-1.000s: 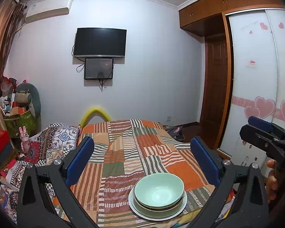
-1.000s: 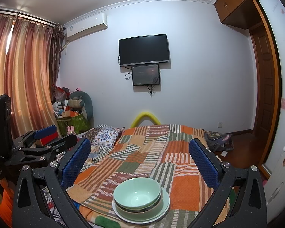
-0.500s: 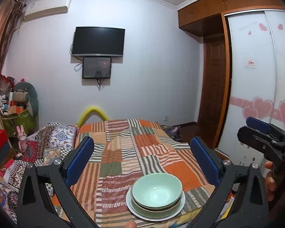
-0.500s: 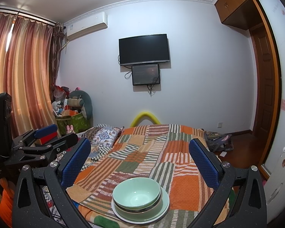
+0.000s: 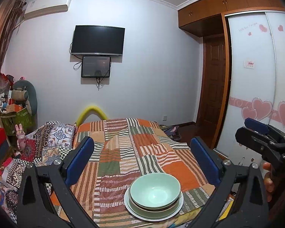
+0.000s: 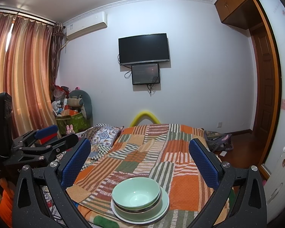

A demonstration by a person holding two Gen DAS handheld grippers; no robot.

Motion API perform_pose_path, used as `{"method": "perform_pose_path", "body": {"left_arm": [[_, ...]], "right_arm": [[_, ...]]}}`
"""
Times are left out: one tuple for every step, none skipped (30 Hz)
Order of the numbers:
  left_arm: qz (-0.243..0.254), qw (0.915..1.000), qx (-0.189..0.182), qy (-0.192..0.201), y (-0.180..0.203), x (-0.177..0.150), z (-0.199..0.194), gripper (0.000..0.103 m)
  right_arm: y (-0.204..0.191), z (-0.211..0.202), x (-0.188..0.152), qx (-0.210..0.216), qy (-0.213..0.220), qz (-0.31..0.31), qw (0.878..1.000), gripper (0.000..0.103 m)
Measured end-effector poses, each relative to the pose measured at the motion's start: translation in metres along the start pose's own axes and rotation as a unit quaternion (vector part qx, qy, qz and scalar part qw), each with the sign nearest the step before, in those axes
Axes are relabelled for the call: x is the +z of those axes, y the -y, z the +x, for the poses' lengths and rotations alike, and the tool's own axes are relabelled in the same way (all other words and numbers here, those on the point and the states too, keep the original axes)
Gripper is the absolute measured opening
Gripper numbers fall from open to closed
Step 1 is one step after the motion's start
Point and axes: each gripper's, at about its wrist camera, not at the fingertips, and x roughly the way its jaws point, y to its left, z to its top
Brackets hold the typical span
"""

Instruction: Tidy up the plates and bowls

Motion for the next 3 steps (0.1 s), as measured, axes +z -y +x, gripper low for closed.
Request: {"method": "perform_pose_path", "body": {"left_arm": [[0.000,1.0000,0.000,0.000,0.0001,0.0000,0.0002,0.103],[0.000,1.0000,0.001,0.000,0.0006,0.0000,0.0004,0.103],[0.000,1.0000,0.002,0.001,0.0009,0.0000,0.0005,0.103]], "right_arm": [[0.0007,0.0001,-0.0007,0.000,0.000,0.000,1.000,0.103],[0.0010,0.0002,-0.0010,0.001,-0.001,0.000,1.000,0.103],[0.0012,0.0006,-0.0009,0.001,-0.001,0.000,1.000,0.103]]}}
